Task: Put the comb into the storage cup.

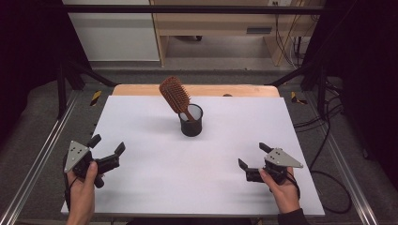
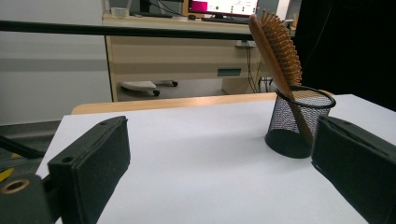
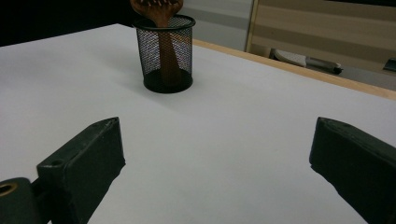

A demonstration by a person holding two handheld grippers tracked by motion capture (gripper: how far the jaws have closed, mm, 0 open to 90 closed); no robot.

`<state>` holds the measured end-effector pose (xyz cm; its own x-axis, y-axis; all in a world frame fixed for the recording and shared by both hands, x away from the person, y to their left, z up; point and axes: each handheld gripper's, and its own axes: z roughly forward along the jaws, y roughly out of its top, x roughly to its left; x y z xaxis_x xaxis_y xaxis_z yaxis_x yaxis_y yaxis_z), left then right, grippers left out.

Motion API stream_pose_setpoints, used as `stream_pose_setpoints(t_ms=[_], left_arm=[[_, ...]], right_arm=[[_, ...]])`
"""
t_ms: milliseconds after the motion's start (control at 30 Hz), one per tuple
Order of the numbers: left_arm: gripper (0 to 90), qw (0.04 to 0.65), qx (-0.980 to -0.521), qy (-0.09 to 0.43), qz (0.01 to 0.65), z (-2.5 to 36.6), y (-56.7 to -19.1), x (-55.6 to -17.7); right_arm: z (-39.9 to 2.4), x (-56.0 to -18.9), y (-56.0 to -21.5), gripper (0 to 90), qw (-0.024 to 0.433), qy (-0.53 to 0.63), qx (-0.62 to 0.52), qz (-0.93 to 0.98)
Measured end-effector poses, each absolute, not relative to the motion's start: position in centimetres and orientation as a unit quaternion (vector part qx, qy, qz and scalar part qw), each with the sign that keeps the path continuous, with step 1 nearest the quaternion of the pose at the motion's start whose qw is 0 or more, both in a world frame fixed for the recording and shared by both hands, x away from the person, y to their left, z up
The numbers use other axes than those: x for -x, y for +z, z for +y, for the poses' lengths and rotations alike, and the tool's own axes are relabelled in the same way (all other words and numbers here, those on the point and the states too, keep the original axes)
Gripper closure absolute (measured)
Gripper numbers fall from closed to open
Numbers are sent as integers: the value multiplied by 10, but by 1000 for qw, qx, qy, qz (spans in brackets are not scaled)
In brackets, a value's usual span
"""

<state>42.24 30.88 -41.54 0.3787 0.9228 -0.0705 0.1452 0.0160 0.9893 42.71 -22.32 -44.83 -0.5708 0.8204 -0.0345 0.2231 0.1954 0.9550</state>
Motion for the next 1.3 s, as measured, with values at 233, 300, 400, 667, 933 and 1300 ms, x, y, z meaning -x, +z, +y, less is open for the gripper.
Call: stream_pose_setpoints(t_ms=[233, 300, 400, 667, 933, 1300], left_arm=[[60, 568, -619, 342, 421, 306, -420, -420], [60, 570, -620, 339, 419, 305, -421, -420], [58, 570, -623, 337, 417, 304, -422, -419], [52, 573, -629, 327, 410, 304, -427, -415], [52, 580, -632, 320, 402, 301, -429, -411], [44, 585, -643, 301, 391, 298, -434, -407]], right_arm=[[-225, -427, -448, 35, 291, 521, -364, 715], [-225, -427, -449, 35, 291, 521, -364, 715], [-226, -427, -449, 35, 291, 522, -365, 714], [-228, -427, -449, 35, 292, 525, -365, 712], [-227, -427, -450, 35, 289, 523, -363, 715], [-228, -426, -452, 35, 285, 524, -359, 718]])
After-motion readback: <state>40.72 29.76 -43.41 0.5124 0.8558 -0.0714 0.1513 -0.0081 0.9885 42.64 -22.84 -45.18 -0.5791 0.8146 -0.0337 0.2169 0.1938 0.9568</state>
